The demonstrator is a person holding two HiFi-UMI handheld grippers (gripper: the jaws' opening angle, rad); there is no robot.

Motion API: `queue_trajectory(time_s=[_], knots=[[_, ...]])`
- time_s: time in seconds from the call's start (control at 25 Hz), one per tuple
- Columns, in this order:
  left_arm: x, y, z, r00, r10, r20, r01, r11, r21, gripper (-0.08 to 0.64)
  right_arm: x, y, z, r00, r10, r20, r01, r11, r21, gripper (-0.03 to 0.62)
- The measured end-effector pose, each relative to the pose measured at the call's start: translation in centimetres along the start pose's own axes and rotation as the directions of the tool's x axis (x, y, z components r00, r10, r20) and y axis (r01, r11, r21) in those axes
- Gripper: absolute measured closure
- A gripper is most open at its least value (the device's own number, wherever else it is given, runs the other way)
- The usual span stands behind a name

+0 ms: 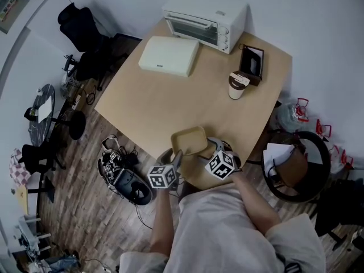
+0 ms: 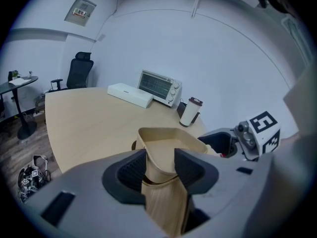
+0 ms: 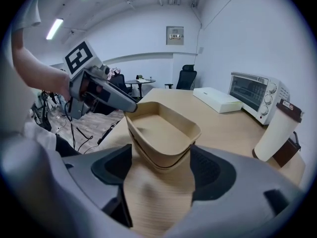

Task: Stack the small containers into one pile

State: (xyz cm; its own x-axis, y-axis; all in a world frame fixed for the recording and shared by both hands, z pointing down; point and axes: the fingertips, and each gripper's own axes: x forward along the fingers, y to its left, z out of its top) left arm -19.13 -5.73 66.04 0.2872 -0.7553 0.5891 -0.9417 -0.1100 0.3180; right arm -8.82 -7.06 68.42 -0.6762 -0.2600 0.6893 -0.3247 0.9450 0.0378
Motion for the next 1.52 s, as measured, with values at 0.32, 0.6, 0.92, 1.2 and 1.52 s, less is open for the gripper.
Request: queue_trajectory(time_s=[0.32,0.6,0.92,1.2,1.52], knots=[[0.3,0.2,-0.3,1.0,-0.002,0.021,0.002,1.0,-0.003,0.4,0.6,-0.5,-0.2,1.0,-0.03,-0.001,0.03,0.999,-0.037,0.225],[0.8,0.8,-1.4,1.0,0.006,-0.009,-0.006,1.0,0.01,0.4,1.2,0.0,-1.3,0.999,-0.026,-0.029,0.024,0.998,-0.054,0.225],[0.7,1.1,-1.7,1.0,-0.001,-0.029,0.001,1.0,0.001,0.387,1.2,-0.2,-1.3,0.999,-0.033,-0.026,0.033,0.999,-0.013,0.227],[0.2,0.3,-0.9,1.0,-0.011,-0.001,0.011,1.0,0.012,0.387,0.2,-0.3,-1.5,0.999,-0.048,-0.01,0.048,0.997,0.054,0.229],[-2.7,-1.8,-0.5,0.999,-0.002,0.044,0.0,0.998,0.055,0.385,-2.0,-0.1,-2.2,0.996,-0.072,0.061,0.055,0.968,0.246,0.232]])
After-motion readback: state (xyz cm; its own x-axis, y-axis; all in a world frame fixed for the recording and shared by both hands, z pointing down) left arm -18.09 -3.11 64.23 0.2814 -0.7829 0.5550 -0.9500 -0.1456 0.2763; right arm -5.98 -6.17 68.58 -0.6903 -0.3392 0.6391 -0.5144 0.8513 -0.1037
